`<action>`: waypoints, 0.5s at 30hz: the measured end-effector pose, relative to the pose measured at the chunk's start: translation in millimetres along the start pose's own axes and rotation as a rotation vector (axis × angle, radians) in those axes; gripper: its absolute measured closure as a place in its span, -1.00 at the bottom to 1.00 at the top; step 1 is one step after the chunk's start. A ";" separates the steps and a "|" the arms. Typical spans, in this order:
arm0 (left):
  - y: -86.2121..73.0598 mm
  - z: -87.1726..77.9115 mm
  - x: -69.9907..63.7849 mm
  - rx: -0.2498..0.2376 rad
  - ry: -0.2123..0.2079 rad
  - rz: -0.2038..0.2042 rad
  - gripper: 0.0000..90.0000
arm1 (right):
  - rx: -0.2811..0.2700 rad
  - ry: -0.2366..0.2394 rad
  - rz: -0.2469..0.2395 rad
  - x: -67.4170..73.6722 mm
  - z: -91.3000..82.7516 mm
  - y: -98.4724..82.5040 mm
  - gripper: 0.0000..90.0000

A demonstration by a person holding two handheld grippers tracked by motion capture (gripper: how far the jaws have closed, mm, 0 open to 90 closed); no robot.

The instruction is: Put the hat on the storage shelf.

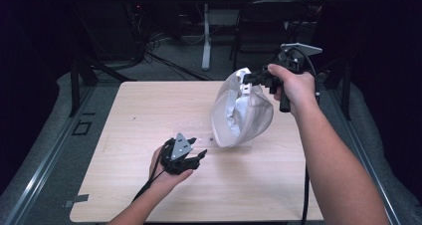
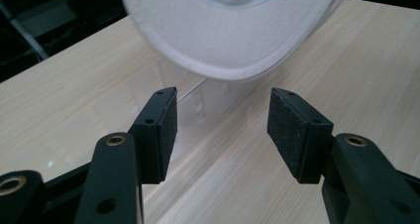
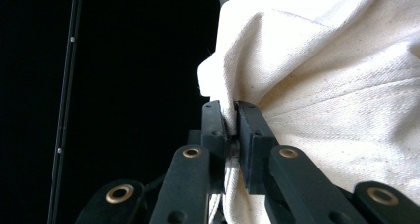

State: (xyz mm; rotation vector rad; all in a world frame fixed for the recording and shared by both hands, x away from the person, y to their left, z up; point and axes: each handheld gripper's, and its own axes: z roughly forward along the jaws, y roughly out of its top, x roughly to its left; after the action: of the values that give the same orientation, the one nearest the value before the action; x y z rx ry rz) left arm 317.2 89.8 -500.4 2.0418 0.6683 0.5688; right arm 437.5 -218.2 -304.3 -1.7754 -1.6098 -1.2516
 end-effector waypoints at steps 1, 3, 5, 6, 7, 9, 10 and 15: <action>4.6 3.5 -4.0 -0.001 -0.005 0.010 0.02 | 0.001 0.000 0.003 0.0 -0.2 0.2 0.85; 8.1 6.1 -6.9 -0.004 -0.008 0.018 0.03 | -0.005 -0.001 0.005 -0.1 -0.1 0.7 0.85; 17.6 12.8 -14.3 -0.020 -0.043 0.004 0.04 | -0.007 -0.002 0.004 -0.6 -0.2 1.4 0.85; 17.6 12.8 -14.3 -0.020 -0.043 0.004 0.04 | -0.015 -0.001 0.004 -0.8 0.3 1.5 0.85; 25.3 18.2 -21.9 -0.029 -0.062 0.007 0.05 | -0.011 -0.002 0.006 -0.7 0.3 1.7 0.85; 29.4 21.3 -26.6 -0.034 -0.068 0.016 0.05 | -0.011 -0.004 0.005 -0.7 0.7 1.7 0.85; 34.0 24.9 -32.0 -0.034 -0.074 0.030 0.06 | -0.011 -0.004 0.004 -0.7 1.2 1.8 0.85; 46.7 34.0 -44.6 -0.033 -0.088 0.047 0.06 | -0.015 -0.004 0.008 -0.5 1.2 2.5 0.85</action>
State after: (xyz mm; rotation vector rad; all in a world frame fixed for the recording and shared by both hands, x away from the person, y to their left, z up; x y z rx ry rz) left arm 316.0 18.7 -483.7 2.0435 0.5564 0.5111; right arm 440.4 -218.1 -304.7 -1.7927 -1.5980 -1.2602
